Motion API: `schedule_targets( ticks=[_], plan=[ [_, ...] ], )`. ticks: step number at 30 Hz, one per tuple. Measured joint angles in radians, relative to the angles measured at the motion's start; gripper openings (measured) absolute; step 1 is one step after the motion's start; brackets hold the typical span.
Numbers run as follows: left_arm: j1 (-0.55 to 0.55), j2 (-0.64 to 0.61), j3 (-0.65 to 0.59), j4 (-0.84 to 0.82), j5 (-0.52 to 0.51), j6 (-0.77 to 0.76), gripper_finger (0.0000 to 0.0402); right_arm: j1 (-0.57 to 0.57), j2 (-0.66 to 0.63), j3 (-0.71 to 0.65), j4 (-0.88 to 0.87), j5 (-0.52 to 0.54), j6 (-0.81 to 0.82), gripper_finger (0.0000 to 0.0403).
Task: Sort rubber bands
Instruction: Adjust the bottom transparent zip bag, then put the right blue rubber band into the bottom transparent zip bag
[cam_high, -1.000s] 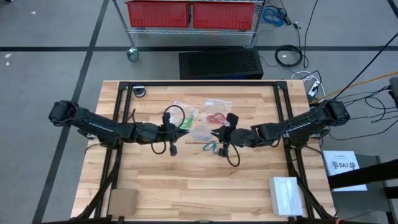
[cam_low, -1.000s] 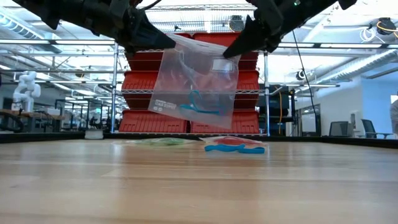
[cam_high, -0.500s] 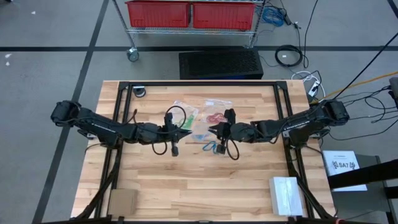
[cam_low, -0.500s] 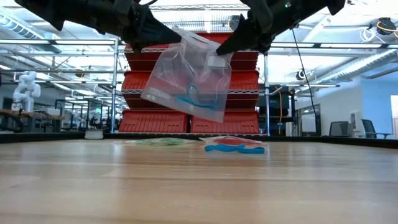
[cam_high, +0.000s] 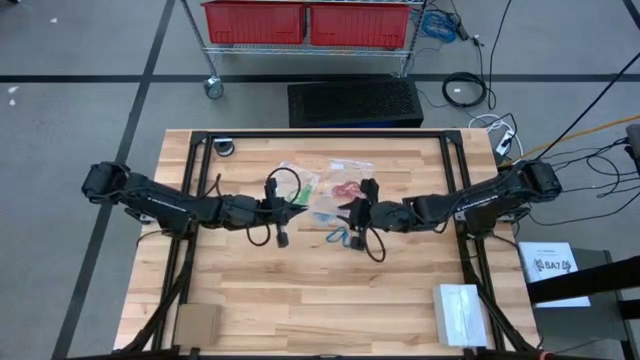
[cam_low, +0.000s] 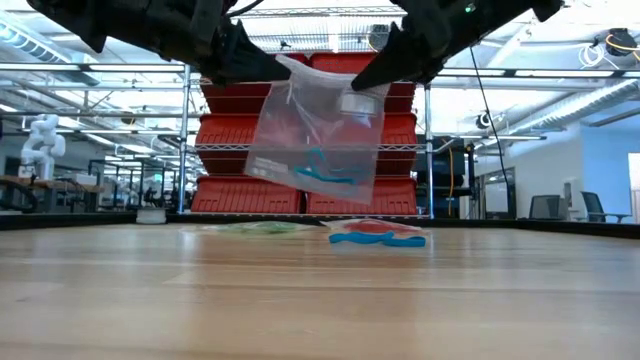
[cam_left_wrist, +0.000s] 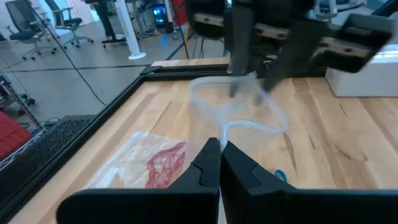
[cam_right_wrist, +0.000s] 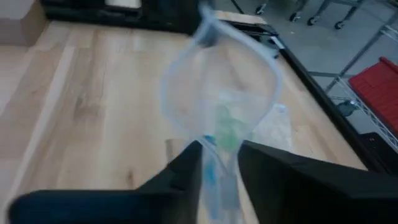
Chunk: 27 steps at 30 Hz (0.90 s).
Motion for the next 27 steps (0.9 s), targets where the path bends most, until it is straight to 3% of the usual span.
schedule_targets(
  ticks=[6, 11, 15, 20, 27],
  plan=[
    [0.001, 0.0, 0.0, -0.007, 0.0, -0.005, 0.0001, 0.061, -0.025, 0.0, -0.124, 0.003, 0.058, 0.018],
    [0.001, 0.0, 0.0, -0.006, 0.0, -0.006, 0.0001, 0.11, -0.025, 0.0, -0.231, 0.003, 0.165, 0.0217],
    [0.001, 0.0, 0.0, -0.005, 0.0, -0.007, 0.0001, 0.159, 0.009, 0.0, -0.324, 0.0, 0.278, 0.0225],
    [0.001, 0.0, 0.0, -0.006, 0.0, -0.007, 0.0001, 0.21, 0.144, 0.0, -0.304, -0.024, 0.343, 0.0222],
    [0.001, 0.0, 0.0, -0.007, 0.0, -0.007, 0.0001, 0.151, 0.326, 0.0, -0.233, -0.023, 0.371, 0.0218]
  ],
)
